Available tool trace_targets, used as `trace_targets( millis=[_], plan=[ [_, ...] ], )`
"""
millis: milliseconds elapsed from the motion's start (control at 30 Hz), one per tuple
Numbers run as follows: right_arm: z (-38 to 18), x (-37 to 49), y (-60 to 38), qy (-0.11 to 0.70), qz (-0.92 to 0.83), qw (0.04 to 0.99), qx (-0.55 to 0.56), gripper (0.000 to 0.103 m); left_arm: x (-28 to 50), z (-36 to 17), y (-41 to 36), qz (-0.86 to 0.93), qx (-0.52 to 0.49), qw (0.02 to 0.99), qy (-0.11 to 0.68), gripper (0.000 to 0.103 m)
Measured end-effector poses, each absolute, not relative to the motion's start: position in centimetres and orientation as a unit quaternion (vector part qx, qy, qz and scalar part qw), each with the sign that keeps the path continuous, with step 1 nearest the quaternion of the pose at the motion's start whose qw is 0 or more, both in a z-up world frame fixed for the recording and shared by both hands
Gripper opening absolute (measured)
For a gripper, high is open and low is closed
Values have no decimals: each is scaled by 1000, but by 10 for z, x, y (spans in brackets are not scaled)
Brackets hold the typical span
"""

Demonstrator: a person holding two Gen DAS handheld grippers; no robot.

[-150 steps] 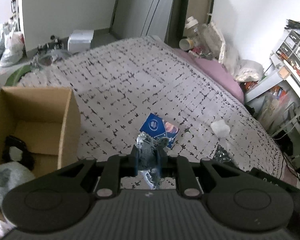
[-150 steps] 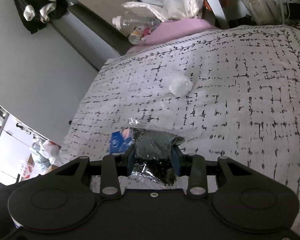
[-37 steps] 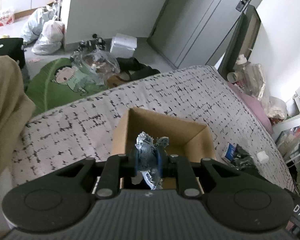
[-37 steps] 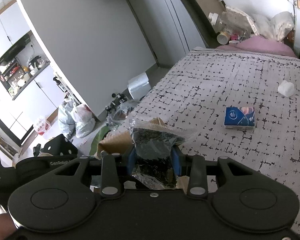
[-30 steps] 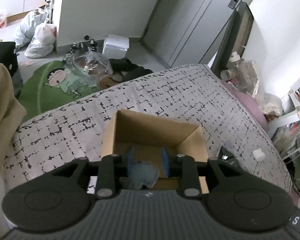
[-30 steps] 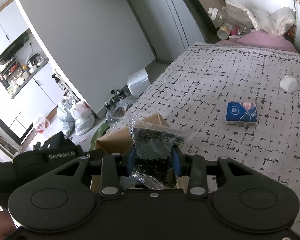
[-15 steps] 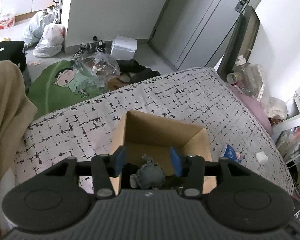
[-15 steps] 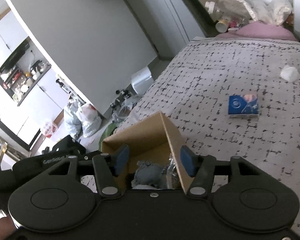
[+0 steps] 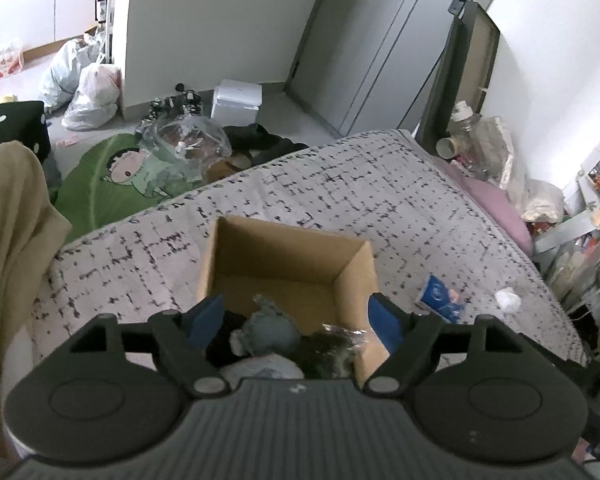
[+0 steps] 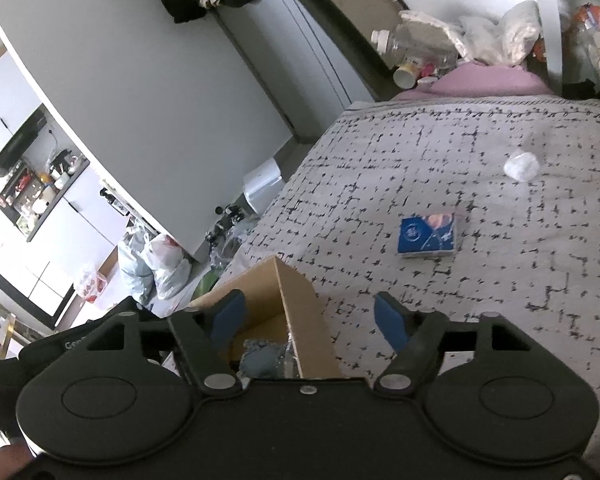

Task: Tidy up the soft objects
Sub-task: 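Lower the grey plush and black bag into the box and open both grippers, then withdraw both grippers and move toward the blue tissue pack and white tissue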

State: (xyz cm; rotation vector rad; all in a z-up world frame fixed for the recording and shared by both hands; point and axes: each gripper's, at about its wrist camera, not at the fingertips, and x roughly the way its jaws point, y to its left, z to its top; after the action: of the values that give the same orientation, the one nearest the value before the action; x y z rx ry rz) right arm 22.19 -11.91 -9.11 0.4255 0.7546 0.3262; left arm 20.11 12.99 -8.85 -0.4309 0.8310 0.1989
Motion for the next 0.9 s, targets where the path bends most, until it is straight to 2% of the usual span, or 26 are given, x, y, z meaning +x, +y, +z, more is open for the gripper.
trace_targets(
  millis=[100, 200, 433, 900],
  plan=[
    [-87, 219, -130, 356, 154, 899, 206, 84, 200, -83, 119, 100, -194, 891, 397, 88],
    [-83, 216, -140, 347, 156, 903, 199, 91, 199, -77, 109, 95, -191, 893, 396, 90],
    [-75, 213, -161, 340, 157, 907, 191, 103, 198, -70, 85, 91, -175, 897, 396, 103],
    [-73, 212, -197, 336, 147, 913, 177, 103, 202, -63, 50, 83, -155, 902, 394, 103]
  ],
)
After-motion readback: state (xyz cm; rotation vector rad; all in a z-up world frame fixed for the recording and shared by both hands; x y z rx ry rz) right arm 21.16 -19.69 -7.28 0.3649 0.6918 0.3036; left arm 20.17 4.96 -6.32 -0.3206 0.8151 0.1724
